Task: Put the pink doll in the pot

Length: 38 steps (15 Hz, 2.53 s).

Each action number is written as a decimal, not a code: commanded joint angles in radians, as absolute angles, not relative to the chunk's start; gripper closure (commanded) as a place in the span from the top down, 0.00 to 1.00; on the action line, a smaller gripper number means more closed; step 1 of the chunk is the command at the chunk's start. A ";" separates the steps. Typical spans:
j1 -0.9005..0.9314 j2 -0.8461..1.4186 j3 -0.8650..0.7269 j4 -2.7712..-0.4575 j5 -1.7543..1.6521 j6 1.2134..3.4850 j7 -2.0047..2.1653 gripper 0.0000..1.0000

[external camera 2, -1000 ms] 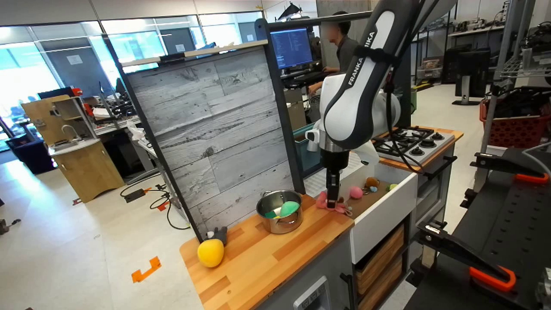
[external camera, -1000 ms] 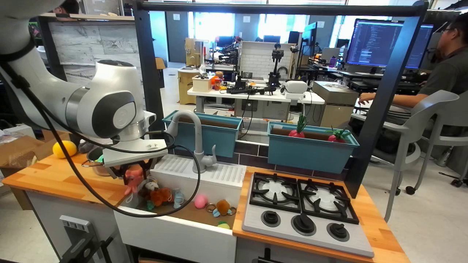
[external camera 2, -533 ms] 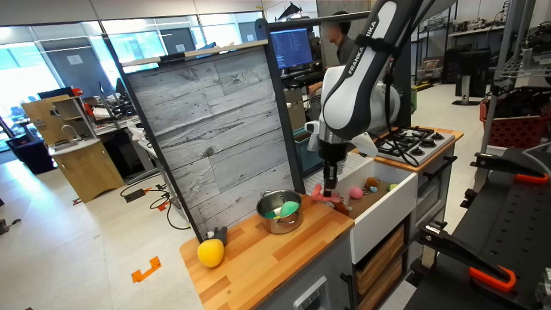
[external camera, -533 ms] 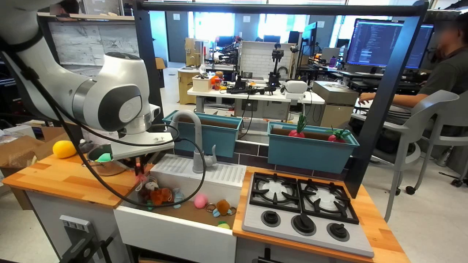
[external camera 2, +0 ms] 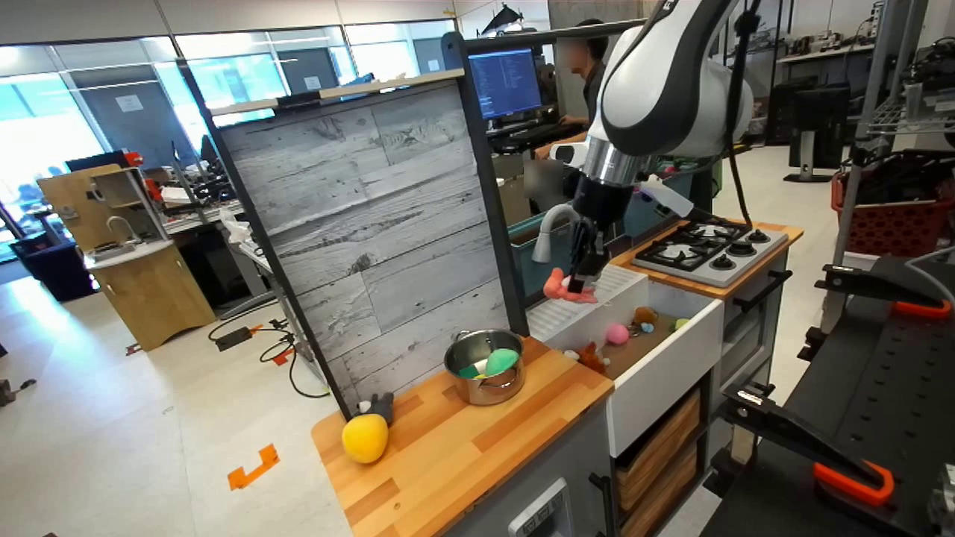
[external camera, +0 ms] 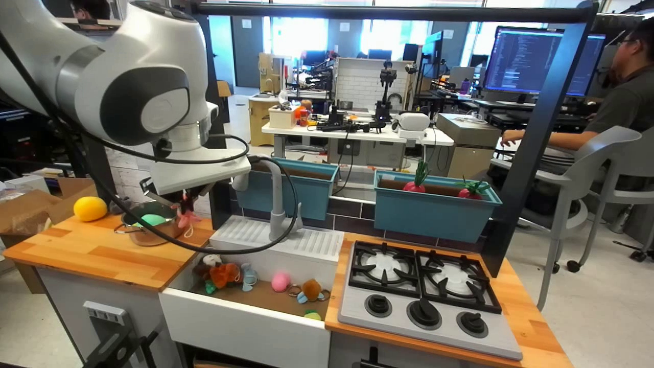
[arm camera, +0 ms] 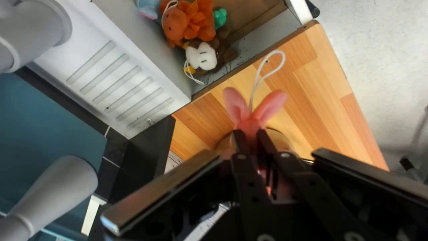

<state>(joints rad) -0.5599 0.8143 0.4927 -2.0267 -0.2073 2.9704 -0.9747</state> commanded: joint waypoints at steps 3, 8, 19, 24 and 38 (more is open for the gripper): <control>-0.791 0.806 0.736 -2.199 -0.207 3.117 -1.136 0.03; -0.821 0.796 0.849 -2.256 -0.205 3.119 -1.065 0.03; -0.534 0.454 0.738 -2.258 -0.074 3.007 -0.497 0.03; -0.361 0.288 0.605 -2.235 0.032 2.820 -0.301 0.03; 0.142 0.269 0.184 -2.069 -0.015 2.648 0.173 0.03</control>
<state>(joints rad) 0.0810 0.2209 0.2416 -2.1426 0.0273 2.6209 0.0794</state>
